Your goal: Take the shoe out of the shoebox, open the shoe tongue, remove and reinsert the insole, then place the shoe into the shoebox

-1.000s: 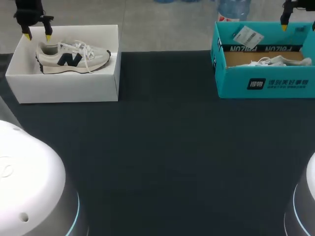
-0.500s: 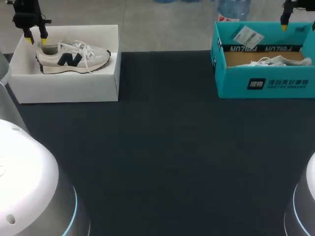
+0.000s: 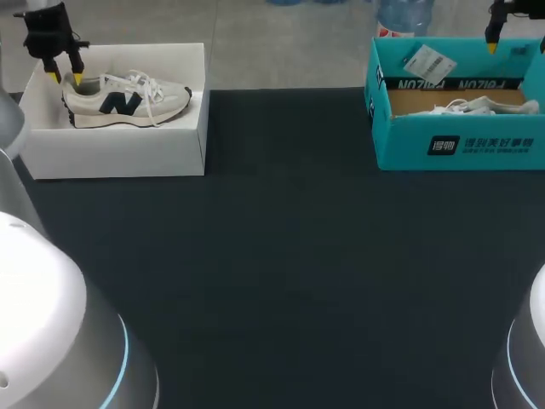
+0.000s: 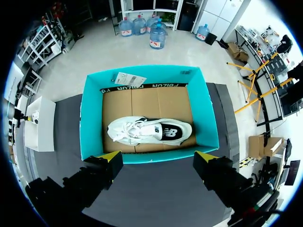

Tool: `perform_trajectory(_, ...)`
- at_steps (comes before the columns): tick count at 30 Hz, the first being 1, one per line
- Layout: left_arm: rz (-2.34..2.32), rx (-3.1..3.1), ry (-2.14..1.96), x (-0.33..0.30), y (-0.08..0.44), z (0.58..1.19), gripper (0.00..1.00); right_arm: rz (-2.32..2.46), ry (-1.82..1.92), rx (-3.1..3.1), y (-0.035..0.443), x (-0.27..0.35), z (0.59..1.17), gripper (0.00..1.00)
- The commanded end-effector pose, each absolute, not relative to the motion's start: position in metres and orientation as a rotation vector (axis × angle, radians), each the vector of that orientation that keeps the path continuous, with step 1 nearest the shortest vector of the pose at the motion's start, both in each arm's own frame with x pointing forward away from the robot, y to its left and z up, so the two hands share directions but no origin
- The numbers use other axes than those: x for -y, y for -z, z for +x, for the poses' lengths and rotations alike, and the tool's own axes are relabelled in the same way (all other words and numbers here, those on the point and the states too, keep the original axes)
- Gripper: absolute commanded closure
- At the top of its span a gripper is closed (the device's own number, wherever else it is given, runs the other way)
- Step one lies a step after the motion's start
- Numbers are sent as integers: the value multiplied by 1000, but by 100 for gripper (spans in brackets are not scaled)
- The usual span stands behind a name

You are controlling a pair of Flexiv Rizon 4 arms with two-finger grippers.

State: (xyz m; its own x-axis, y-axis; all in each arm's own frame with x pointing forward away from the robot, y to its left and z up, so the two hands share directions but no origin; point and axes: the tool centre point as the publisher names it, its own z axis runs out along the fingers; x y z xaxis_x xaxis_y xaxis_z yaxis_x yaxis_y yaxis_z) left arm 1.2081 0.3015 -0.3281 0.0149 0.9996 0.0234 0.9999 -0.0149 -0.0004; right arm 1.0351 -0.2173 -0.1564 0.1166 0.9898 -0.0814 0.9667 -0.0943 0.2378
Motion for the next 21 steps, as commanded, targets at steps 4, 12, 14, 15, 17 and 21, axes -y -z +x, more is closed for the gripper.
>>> perform_trajectory(4,-2166,2141,-86,-310,342,1230,54,2160,-146,-1940,156,218,1035,0)
perform_trajectory(12,-2148,2130,-89,-317,349,1233,55,2160,-146,-1940,156,218,1035,0)
perform_trajectory(14,-2135,2126,-99,-318,353,1234,55,2160,-146,-1940,156,218,1035,0)
perform_trajectory(15,-2131,2124,-101,-319,355,1234,55,2160,-146,-1940,156,218,1035,0)
perform_trajectory(17,-2126,2118,-111,-320,357,1234,54,2160,-146,-1940,156,218,1035,0)
perform_trajectory(21,-2123,2095,-121,-321,365,1233,53,2160,-146,-1940,156,218,1035,0)
